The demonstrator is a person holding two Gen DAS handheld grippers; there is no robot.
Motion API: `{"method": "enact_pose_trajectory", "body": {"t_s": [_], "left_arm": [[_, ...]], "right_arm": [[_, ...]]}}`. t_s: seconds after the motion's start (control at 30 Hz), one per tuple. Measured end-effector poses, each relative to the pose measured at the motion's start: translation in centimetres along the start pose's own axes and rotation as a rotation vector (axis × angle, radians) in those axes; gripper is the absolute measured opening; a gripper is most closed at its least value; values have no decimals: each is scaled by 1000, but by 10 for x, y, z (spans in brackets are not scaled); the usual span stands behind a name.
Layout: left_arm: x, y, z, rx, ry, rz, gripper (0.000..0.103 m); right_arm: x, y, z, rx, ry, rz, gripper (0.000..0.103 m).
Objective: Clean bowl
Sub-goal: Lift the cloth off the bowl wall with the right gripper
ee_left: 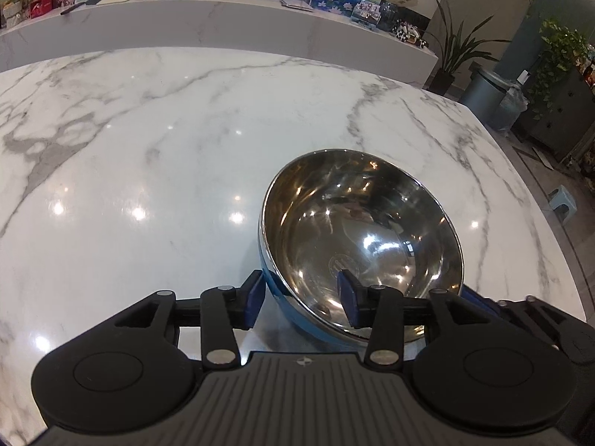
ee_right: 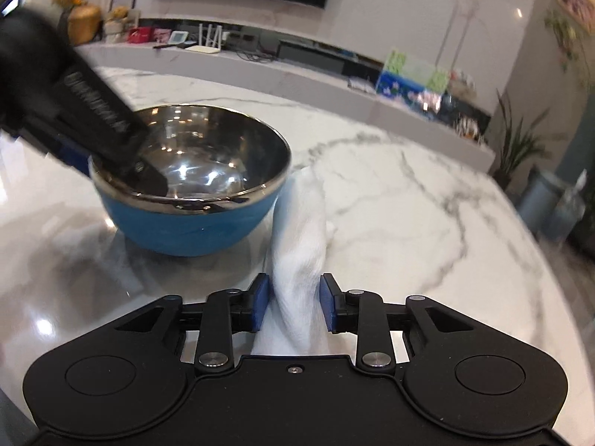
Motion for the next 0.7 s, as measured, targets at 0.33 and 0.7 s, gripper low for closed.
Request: {"method": "enact_pose_trajectory", "body": {"t_s": [0.33,0.7], "left_arm": [[0,-6,0,15,14,3,37],[0,-9,2,26,-10,26,35]], "right_arm": [[4,13,-1,-69,14,-31,15],[21,27,2,-127,94,-10,15]]}}
Point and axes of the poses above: each gripper's, at about its wrist camera, not at the fingertips, and y roughly against the way its jaws point, x to its left, z to its top, the point moved 8 cm from there along -y, roughly the way its jaws point, and after that the axes turned 2 degrees about x, right-handed, at the moved point
